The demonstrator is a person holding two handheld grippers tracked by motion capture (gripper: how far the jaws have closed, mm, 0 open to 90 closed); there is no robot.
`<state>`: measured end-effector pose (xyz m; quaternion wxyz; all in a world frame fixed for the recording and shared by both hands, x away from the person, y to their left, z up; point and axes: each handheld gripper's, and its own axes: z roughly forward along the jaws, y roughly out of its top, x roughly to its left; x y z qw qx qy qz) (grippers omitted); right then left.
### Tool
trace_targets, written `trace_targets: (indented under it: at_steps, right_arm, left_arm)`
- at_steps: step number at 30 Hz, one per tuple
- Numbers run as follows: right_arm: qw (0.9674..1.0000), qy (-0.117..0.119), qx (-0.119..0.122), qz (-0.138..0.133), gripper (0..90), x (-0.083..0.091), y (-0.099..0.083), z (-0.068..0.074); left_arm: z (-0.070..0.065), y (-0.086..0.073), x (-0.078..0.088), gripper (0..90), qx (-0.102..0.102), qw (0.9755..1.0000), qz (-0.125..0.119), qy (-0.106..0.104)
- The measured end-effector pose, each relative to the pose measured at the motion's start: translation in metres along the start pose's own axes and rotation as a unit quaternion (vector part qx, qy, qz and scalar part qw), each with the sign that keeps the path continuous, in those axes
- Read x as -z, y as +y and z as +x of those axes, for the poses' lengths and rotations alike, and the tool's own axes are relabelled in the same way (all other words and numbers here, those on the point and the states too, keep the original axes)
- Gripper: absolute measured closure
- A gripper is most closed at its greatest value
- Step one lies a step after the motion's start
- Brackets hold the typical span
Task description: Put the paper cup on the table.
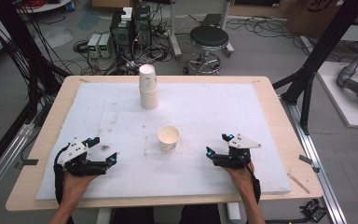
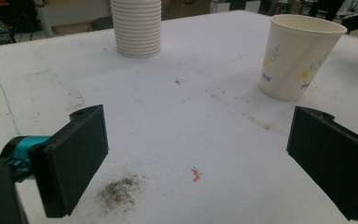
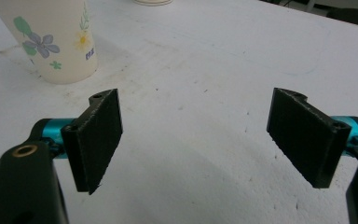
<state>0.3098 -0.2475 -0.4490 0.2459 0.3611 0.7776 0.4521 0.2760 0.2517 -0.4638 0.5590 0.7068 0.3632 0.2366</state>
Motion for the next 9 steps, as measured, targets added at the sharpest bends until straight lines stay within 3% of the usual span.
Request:
trace_targets:
  at_steps: [9]
  right_arm:
    - [0.9999, -0.003, -0.012, -0.012, 18.4, 0.0021, -0.0016, -0.0009]
  left_arm:
    - [0.0007, -0.0004, 0.0005, 5.3, 0.008, 1.0, -0.004, 0.004]
